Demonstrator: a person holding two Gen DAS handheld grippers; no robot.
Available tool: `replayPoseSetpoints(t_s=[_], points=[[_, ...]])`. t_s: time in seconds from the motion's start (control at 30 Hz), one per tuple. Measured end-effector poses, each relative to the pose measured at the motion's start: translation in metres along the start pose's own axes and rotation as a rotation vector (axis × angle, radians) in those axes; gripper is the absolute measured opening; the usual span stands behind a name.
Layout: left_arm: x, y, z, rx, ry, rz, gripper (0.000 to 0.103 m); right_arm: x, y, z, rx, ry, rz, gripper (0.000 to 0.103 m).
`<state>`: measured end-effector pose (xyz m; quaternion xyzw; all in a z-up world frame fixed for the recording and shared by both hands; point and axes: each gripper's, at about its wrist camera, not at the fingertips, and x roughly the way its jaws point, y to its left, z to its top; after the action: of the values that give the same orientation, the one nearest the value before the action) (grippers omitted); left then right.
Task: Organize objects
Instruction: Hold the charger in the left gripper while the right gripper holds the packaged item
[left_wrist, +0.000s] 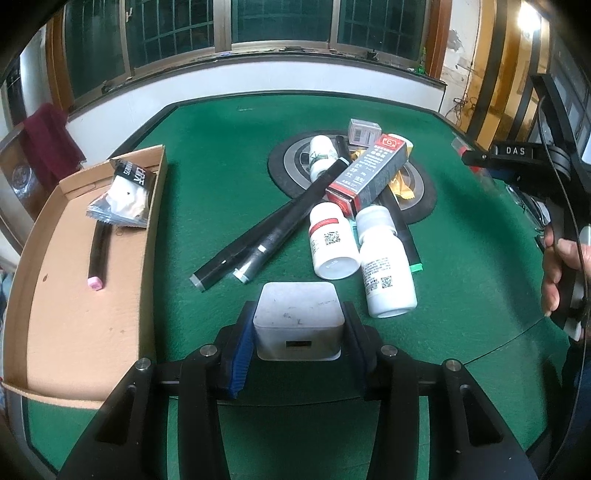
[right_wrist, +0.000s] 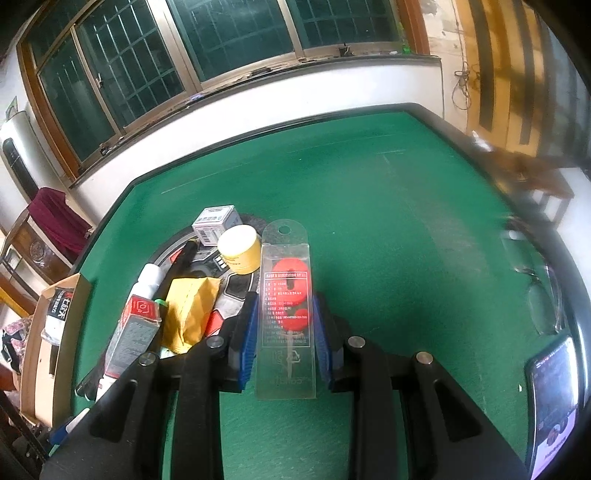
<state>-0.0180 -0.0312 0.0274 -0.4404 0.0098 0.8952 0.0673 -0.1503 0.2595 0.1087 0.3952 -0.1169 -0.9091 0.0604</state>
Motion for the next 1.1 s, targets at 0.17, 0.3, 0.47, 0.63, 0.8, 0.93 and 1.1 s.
replayPoseSetpoints(t_s=[0.17, 0.3, 0.47, 0.63, 0.8, 0.93, 1.1], points=[[-0.005, 0.003, 0.000, -0.017, -0.013, -0.012, 0.039, -0.001, 0.005, -0.003, -0.007, 0.001, 0.013, 0.025], [-0.006, 0.004, 0.000, -0.024, -0.016, -0.015, 0.039, -0.002, 0.009, -0.005, -0.009, 0.004, 0.030, 0.025], [-0.006, 0.003, 0.000, -0.023, -0.016, -0.009, 0.039, -0.007, 0.018, -0.008, -0.024, -0.002, 0.056, 0.025], [-0.007, 0.001, -0.002, -0.026, -0.022, -0.013, 0.039, -0.011, 0.031, -0.013, -0.055, -0.005, 0.078, 0.025], [-0.005, -0.004, -0.008, -0.010, -0.005, -0.022, 0.039, -0.008, 0.042, -0.019, -0.082, 0.012, 0.090, 0.025], [-0.001, -0.007, -0.013, 0.001, 0.016, -0.010, 0.039, -0.004, 0.047, -0.023, -0.092, 0.024, 0.093, 0.025], [0.009, -0.010, -0.019, 0.021, 0.053, 0.005, 0.039, -0.005, 0.046, -0.025, -0.091, 0.025, 0.096, 0.025]])
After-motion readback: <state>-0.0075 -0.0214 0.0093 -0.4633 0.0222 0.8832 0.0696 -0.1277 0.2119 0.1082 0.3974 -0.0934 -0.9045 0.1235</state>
